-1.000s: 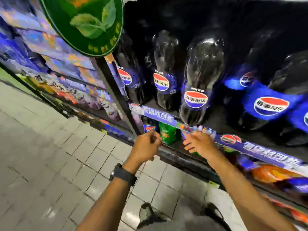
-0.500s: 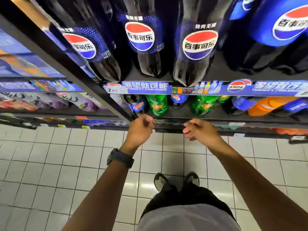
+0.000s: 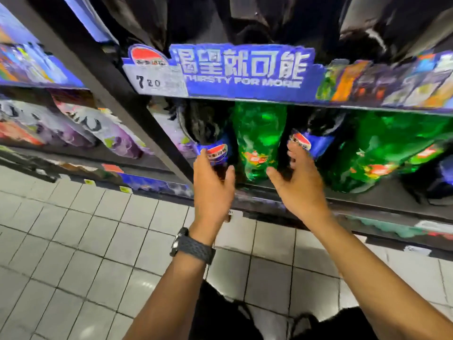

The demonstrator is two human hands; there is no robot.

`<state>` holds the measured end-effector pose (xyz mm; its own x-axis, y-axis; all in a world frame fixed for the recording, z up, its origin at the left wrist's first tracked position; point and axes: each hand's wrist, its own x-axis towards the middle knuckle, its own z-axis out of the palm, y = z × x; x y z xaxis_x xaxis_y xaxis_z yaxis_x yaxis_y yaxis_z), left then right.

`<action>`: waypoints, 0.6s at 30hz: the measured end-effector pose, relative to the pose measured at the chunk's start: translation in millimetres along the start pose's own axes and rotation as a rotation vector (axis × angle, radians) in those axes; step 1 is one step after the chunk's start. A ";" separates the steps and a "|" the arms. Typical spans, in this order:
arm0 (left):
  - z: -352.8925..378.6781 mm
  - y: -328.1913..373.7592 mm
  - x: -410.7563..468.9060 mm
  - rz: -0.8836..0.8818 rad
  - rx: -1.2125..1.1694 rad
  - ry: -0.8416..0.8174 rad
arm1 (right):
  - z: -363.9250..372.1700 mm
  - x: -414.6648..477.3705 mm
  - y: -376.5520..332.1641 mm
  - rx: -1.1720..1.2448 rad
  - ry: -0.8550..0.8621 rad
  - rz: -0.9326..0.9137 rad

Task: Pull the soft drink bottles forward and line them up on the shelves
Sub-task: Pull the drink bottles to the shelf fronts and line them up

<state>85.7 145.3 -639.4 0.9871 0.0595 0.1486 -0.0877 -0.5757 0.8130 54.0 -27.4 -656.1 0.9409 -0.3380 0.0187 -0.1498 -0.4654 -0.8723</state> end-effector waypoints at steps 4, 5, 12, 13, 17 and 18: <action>23.1 -39.4 4.8 0.125 -0.037 0.253 | 38.7 17.1 18.3 -0.033 0.191 -0.198; 29.1 -48.5 7.3 0.137 -0.054 0.284 | 46.9 20.4 22.4 -0.029 0.241 -0.236; 70.9 -95.4 25.6 0.350 0.041 0.430 | 82.9 43.6 57.1 0.029 0.320 -0.370; 75.4 -99.6 28.3 0.364 0.041 0.437 | 85.8 44.9 62.8 0.027 0.316 -0.390; 91.8 -110.3 38.1 0.390 0.147 0.517 | 90.8 50.2 86.2 0.008 0.307 -0.439; 94.1 -111.8 40.4 0.384 0.170 0.535 | 91.1 50.8 90.0 0.015 0.296 -0.441</action>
<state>148.0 135.3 -777.3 0.6841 0.1952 0.7028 -0.3532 -0.7544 0.5533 116.0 -12.0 -778.2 0.7873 -0.3301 0.5208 0.2471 -0.6049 -0.7570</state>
